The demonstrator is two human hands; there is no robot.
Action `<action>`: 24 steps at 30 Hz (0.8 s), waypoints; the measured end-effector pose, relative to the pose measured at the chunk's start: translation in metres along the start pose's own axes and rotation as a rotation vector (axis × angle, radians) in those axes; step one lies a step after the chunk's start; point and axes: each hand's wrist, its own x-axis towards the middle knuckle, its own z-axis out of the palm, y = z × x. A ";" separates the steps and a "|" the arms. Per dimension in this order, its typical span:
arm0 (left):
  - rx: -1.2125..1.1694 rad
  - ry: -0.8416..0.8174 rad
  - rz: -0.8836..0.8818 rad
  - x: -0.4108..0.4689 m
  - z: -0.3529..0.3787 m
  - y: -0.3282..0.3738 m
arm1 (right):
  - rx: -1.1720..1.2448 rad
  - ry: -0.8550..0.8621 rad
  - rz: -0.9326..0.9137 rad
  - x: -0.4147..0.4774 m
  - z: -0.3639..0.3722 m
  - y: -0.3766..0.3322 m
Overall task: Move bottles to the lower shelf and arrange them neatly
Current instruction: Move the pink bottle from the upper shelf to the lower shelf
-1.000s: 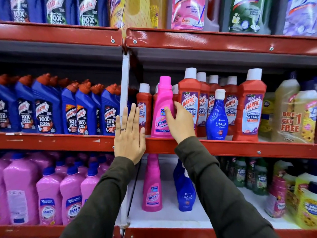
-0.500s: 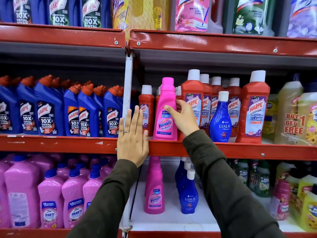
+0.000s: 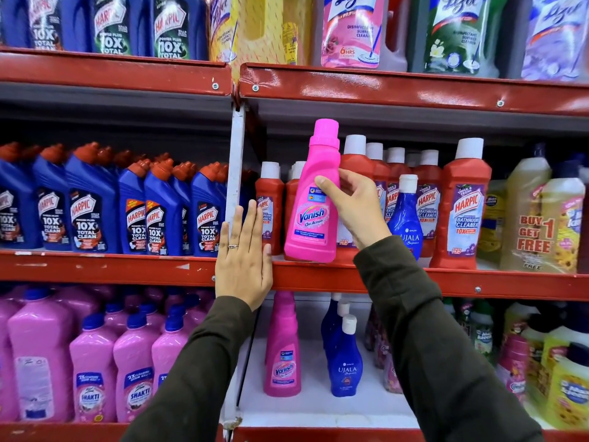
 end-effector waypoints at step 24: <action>-0.088 -0.123 -0.041 -0.188 0.015 0.002 | 0.041 -0.151 0.292 -0.180 -0.017 0.126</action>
